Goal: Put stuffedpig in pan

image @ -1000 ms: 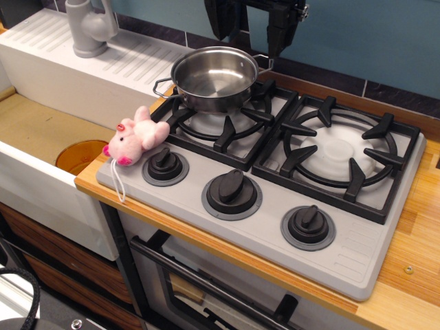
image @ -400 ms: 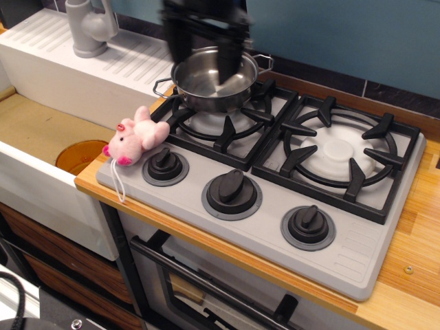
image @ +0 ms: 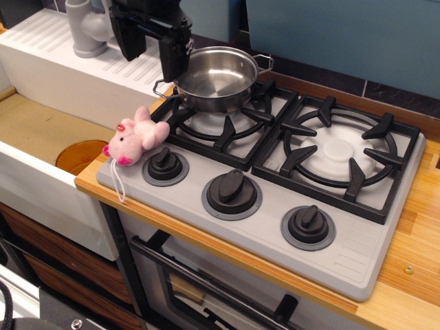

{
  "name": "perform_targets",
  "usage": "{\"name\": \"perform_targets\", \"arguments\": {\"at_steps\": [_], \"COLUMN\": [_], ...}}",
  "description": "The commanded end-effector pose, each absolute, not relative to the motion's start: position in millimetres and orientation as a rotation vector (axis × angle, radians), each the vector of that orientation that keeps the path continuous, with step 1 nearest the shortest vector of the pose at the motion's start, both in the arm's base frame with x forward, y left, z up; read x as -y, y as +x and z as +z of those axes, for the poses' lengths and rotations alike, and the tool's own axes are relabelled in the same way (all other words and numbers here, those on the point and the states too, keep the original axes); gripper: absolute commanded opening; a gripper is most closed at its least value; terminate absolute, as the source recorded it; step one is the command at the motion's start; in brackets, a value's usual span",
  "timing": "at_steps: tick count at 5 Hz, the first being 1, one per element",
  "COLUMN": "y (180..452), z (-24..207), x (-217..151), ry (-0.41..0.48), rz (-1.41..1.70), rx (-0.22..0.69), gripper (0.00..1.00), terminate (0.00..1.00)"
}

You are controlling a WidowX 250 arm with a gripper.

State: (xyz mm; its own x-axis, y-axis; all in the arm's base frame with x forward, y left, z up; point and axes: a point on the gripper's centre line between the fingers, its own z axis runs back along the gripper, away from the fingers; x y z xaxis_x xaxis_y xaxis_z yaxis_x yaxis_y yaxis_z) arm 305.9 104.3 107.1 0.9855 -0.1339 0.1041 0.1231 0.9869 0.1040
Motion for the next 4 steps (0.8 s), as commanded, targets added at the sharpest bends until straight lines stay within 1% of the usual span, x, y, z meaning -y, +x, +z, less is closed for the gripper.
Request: {"name": "perform_targets", "arguments": {"at_steps": [1,2,4], "y": [295.1,286.3,274.6], "z": [86.4,68.5,43.6], "x": [-103.8,-104.6,-116.3], "ry": [0.118,0.113,0.108], "rz": [-0.073,-0.088,-0.118], "rx": [0.178,0.202,0.234], "gripper": [1.0,1.0,1.0], "terminate": [0.0,0.0,0.0]}}
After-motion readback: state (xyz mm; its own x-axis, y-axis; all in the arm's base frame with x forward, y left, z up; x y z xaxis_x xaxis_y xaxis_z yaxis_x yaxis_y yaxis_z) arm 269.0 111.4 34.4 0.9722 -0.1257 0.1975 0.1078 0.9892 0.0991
